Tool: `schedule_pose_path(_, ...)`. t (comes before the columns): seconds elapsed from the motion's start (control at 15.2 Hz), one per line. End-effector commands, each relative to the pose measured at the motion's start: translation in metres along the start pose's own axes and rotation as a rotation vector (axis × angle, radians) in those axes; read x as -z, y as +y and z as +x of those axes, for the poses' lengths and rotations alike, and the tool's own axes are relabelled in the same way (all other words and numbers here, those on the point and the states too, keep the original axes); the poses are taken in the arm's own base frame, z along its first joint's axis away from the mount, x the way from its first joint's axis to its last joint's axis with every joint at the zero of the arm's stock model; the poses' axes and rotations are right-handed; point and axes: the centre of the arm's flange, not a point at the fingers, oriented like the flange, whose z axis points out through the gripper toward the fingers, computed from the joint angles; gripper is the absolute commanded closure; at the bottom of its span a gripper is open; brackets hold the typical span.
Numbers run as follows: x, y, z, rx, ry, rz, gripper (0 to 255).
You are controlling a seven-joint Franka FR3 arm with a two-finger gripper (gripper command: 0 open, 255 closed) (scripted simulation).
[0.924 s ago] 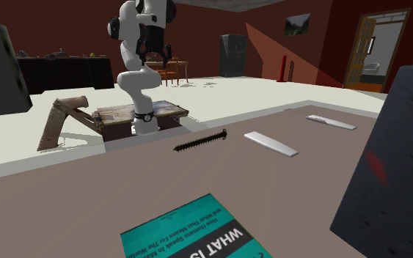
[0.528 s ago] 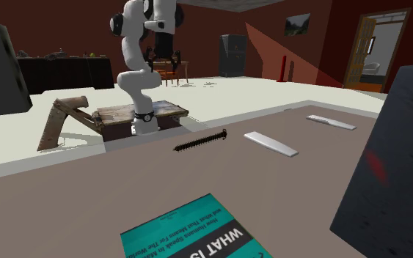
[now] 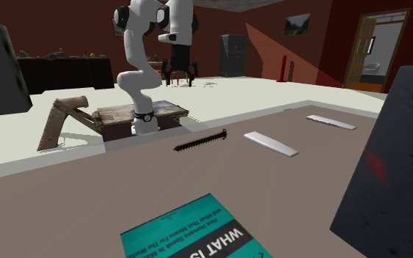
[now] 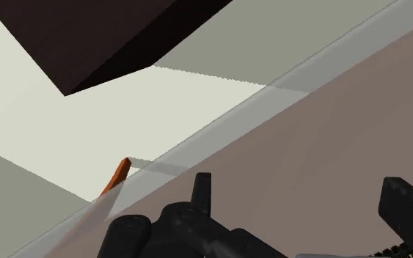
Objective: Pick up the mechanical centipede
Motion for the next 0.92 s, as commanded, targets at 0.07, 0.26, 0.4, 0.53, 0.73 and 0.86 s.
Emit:
schedule_pose_path(0.07, -0.02, -0.026, 0.024, -0.145, -0.014, 0.011, 0)
schedule_pose_path(0.26, -0.037, -0.048, 0.053, -0.282, -0.027, 0.02, 0)
schedule_pose_path(0.4, -0.049, -0.06, 0.073, -0.374, -0.036, 0.026, 0)
schedule_pose_path(0.53, -0.06, -0.071, 0.094, -0.466, -0.044, 0.033, 0)
schedule_pose_path(0.73, -0.078, -0.083, 0.127, -0.603, -0.057, 0.042, 0)
schedule_pose_path(0.86, -0.09, -0.089, 0.15, -0.695, -0.066, 0.048, 0)
